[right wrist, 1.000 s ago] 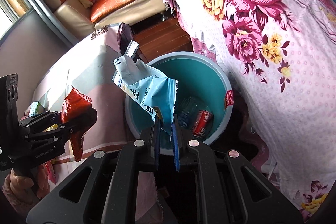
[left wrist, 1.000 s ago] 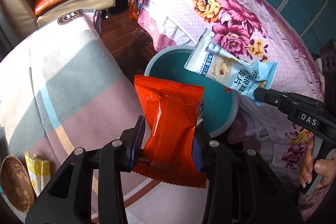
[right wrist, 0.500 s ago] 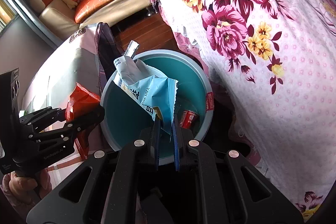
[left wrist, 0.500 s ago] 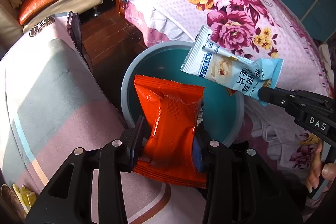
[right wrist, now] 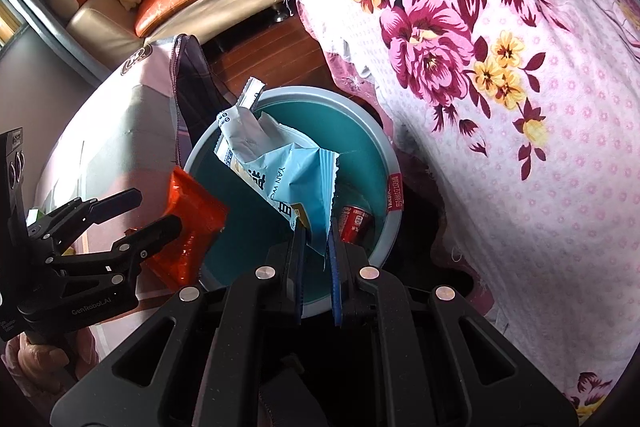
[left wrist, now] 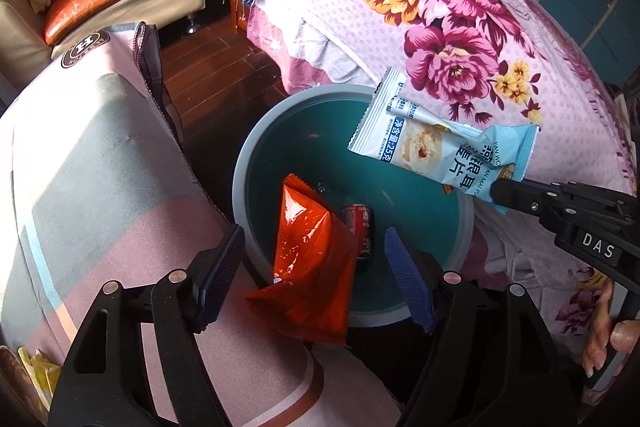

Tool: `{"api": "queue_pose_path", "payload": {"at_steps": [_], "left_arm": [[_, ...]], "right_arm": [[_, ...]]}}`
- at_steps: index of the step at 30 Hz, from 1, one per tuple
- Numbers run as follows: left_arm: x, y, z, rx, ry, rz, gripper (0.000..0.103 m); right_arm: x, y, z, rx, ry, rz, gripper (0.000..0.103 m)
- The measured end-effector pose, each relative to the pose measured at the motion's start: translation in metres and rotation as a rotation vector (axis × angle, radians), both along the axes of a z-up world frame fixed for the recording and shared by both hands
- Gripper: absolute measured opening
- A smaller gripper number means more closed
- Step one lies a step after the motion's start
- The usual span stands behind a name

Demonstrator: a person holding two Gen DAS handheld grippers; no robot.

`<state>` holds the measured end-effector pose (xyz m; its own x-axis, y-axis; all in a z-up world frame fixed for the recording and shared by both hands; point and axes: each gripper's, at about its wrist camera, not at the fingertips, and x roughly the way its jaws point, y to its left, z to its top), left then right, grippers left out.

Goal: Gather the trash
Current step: 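Carry the red packet over the teal bin and open the left tool while the right tool carries the wrapper, then drop the light blue wrapper into the bin by opening the right tool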

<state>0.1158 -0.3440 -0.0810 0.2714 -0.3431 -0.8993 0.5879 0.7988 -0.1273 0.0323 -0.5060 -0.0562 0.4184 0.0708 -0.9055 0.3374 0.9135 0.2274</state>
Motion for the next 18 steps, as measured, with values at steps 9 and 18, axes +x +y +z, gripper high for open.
{"api": "queue_pose_path", "payload": {"at_steps": [9,18], "left_arm": [[-0.006,0.023,0.003,-0.001,-0.018,0.048,0.087],[-0.011,0.044,0.009,-0.004,-0.034,0.068,0.088]], "right_arm": [[0.007,0.01,-0.003,-0.012,0.022,0.028,0.01],[0.011,0.021,0.0,-0.018,0.037,0.034,0.026]]}}
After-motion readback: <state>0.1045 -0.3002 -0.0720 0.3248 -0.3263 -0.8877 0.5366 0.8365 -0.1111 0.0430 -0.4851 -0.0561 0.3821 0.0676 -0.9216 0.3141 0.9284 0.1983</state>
